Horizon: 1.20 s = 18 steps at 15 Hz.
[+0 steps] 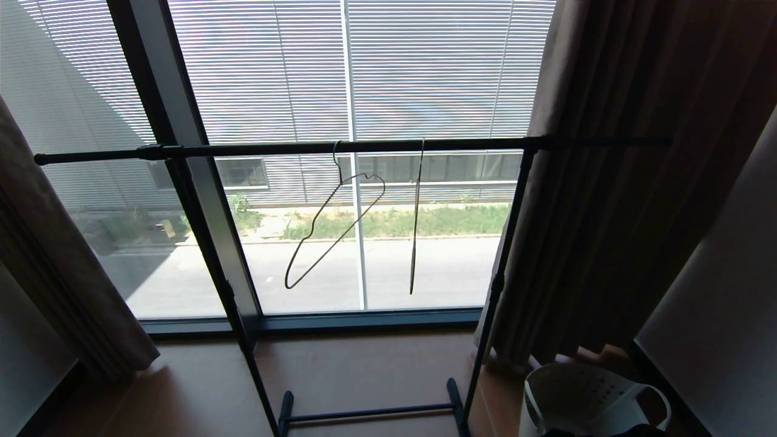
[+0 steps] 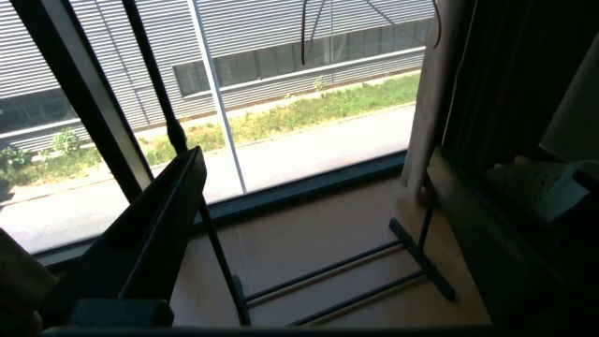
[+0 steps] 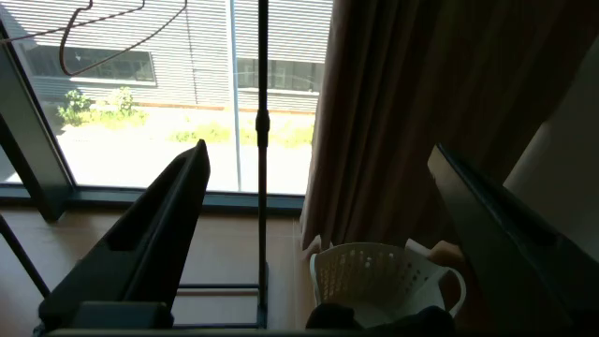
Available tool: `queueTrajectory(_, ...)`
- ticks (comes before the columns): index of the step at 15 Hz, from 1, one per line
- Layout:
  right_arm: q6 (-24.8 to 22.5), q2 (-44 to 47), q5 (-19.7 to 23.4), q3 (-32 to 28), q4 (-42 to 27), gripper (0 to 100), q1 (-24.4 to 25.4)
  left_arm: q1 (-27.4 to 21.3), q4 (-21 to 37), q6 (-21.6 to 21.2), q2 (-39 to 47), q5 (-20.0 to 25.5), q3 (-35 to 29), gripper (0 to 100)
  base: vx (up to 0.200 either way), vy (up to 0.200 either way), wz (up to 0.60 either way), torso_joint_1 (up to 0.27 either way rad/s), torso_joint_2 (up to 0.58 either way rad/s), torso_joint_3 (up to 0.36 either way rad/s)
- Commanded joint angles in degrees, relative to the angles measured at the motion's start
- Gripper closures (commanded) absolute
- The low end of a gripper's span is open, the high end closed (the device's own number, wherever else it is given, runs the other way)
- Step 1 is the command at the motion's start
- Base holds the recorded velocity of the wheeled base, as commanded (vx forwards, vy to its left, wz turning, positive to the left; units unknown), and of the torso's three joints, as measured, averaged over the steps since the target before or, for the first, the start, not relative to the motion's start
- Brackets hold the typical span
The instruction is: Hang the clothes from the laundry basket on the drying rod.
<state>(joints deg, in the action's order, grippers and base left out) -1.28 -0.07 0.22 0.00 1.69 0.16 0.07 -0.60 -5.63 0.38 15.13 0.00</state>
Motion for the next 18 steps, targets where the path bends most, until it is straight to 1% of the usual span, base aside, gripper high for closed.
queueTrajectory(1,0.05,0.07,0.04,0.00,0.06,0,0.02,0.01,-0.02,0.01,-0.03,-0.01,0.00,0,0.000,0.000,0.00,0.000,0.00,0.000)
queueTrajectory(6,-0.04,0.07,0.13,0.00,0.06,0,0.02,0.01,-0.02,0.01,-0.03,-0.01,0.00,0,0.000,0.000,0.00,0.000,0.00,0.000)
queueTrajectory(10,0.93,0.07,-0.04,0.00,0.15,0,0.02,0.01,-0.02,-0.34,-0.03,-0.01,0.00,0,0.000,0.000,0.00,0.000,0.00,0.000)
queueTrajectory(12,0.84,0.07,-0.04,0.00,0.06,0,0.02,0.01,0.07,-0.96,-0.03,0.08,0.00,0,0.000,0.000,0.00,0.000,0.00,0.000)
queueTrajectory(16,0.66,0.07,0.04,0.00,0.06,0,0.02,0.01,-0.02,-0.70,-0.03,-0.01,0.00,0,0.000,0.000,0.00,0.000,0.00,0.000)
queueTrajectory(18,0.58,0.07,0.04,0.00,0.06,0,0.02,0.01,0.07,-1.75,0.06,0.25,0.00,0,0.000,0.000,0.00,0.000,0.00,0.000)
